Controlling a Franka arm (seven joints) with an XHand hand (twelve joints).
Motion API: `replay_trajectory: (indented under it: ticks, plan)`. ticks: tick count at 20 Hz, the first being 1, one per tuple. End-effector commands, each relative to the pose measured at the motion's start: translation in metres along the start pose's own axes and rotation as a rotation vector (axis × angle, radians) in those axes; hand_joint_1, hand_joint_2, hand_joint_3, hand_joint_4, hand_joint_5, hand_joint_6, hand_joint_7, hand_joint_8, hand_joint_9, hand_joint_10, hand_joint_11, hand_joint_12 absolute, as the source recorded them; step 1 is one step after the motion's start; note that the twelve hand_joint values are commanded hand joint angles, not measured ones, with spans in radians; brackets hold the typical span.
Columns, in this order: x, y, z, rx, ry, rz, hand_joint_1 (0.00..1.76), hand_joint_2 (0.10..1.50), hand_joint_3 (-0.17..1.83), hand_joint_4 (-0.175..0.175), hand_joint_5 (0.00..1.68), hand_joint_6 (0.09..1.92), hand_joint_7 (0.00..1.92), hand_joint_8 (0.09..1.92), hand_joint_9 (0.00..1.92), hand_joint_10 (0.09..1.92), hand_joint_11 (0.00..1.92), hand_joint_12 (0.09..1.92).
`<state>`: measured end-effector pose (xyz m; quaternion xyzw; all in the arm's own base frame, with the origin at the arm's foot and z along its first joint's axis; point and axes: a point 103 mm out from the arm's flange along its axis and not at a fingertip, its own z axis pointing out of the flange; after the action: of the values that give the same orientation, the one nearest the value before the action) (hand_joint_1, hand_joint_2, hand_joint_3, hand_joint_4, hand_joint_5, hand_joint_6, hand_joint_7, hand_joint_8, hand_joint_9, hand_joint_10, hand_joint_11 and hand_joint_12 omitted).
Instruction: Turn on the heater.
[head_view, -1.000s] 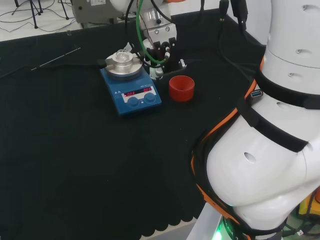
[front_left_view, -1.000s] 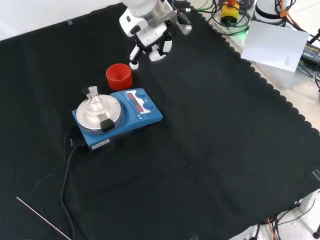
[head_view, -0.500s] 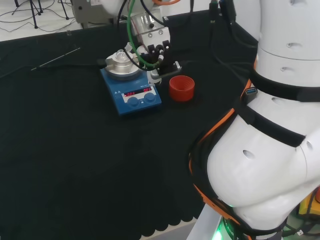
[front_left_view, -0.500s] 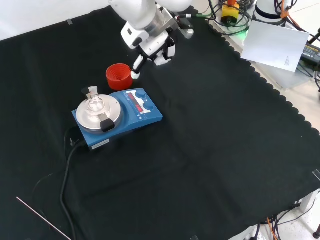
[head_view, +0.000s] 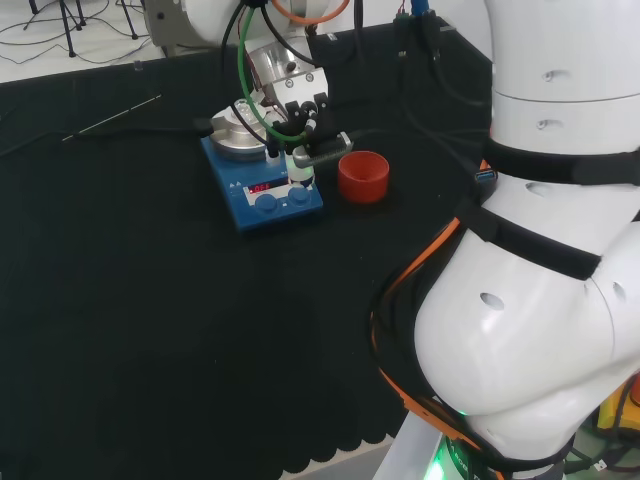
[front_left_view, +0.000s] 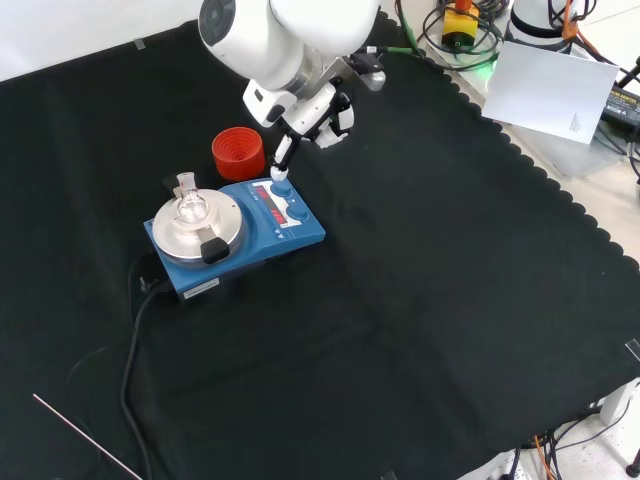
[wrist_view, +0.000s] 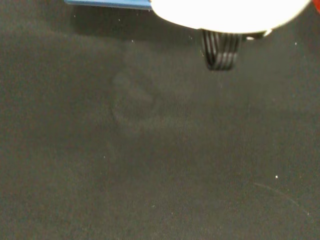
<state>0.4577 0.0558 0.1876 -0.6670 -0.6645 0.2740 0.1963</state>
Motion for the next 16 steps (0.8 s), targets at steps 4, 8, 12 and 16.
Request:
replay_trajectory:
  ticks: [4,8,12,16]
  plan:
    - [0.003,0.008,0.014,0.051,0.016,-0.008,1.51,0.54,1.28,-0.03,0.36,0.14,1.75,1.73,1.86,1.5,1.77,1.5]
    - [0.006,0.009,0.019,0.069,0.014,-0.016,1.51,0.54,1.29,-0.029,0.37,0.11,1.75,1.73,1.86,1.5,1.77,1.5]
    - [0.013,0.008,0.023,0.09,0.008,-0.03,1.51,0.53,1.29,-0.029,0.38,0.11,1.75,1.73,1.86,1.5,1.77,1.5]
    - [0.018,0.008,0.026,0.1,0.002,-0.038,1.51,0.53,1.29,-0.029,0.38,0.1,1.75,1.73,1.86,1.5,1.77,1.5]
